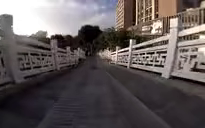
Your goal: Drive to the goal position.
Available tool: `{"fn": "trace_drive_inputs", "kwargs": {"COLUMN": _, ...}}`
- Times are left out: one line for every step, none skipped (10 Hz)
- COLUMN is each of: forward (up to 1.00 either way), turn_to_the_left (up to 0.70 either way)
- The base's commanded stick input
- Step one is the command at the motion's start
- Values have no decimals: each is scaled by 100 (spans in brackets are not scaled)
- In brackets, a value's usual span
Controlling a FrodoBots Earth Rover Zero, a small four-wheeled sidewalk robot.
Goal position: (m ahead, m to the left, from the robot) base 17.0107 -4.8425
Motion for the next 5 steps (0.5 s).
{"fn": "trace_drive_inputs", "kwargs": {"forward": 45, "turn_to_the_left": 1}}
{"fn": "trace_drive_inputs", "kwargs": {"forward": 45, "turn_to_the_left": 3}}
{"fn": "trace_drive_inputs", "kwargs": {"forward": 45, "turn_to_the_left": 12}}
{"fn": "trace_drive_inputs", "kwargs": {"forward": 45, "turn_to_the_left": 25}}
{"fn": "trace_drive_inputs", "kwargs": {"forward": 45, "turn_to_the_left": 27}}
